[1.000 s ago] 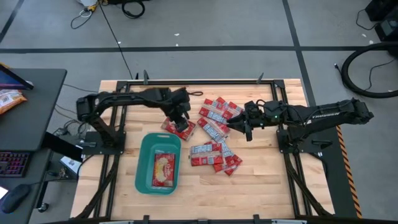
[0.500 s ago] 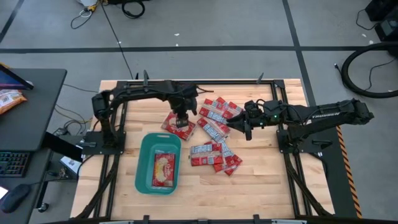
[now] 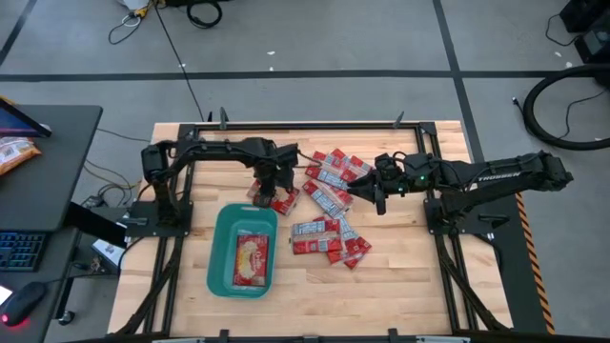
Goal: Sort popcorn bags into baskets
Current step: Put the red popcorn bag into the green bin
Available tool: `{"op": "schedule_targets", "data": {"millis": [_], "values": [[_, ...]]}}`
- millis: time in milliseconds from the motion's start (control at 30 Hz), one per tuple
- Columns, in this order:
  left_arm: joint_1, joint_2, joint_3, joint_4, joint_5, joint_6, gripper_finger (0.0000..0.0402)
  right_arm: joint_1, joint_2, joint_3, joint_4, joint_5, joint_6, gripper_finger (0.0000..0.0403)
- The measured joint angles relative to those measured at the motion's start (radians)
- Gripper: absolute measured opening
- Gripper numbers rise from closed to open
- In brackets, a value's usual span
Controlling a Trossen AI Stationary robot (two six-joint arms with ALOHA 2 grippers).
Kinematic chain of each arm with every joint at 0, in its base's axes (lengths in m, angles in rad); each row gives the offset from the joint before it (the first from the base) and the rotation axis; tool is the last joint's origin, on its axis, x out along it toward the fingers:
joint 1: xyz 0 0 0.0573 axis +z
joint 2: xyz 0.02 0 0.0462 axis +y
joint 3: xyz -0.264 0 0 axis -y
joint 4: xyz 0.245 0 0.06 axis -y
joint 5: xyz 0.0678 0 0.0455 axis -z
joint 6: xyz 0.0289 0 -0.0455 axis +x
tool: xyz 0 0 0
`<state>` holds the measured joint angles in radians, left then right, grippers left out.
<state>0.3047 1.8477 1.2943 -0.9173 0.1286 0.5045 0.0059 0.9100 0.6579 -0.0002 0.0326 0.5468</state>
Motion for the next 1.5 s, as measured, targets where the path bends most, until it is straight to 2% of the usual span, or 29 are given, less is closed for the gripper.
{"op": "schedule_targets", "data": {"millis": [433,667,800,900,1033,1100,1300,1500], "values": [[0.024,-0.003,-0.075,0.06,-0.01,-0.061,0.0128,0.0,0.0,0.0,0.008,0.0,0.007,0.0125],[-0.002,-0.004,-0.022,0.014,-0.028,-0.124,0.0128,0.0,0.0,0.0,0.015,0.0,0.01,0.0125],[-0.011,-0.004,0.017,-0.023,0.003,-0.146,0.0128,0.0,0.0,0.0,0.02,0.0,0.008,0.0125],[0.008,-0.004,0.046,-0.023,0.075,-0.282,0.0128,0.0,0.0,0.0,0.022,0.0,0.005,0.0125],[0.028,-0.005,0.061,-0.011,0.041,-0.576,0.0128,0.0,0.0,0.0,0.023,0.0,0.001,0.0125],[0.023,-0.004,0.065,-0.008,0.042,-0.661,0.0128,0.0,0.0,0.0,0.028,0.0,0.0,0.0125],[-0.037,0.044,0.065,-0.027,0.047,-0.798,0.0128,0.0,0.0,0.0,0.03,0.0,0.0,0.0125],[-0.038,0.137,0.064,-0.025,0.014,-0.812,0.0127,0.001,0.0,-0.001,0.057,-0.016,0.0,0.0125]]}}
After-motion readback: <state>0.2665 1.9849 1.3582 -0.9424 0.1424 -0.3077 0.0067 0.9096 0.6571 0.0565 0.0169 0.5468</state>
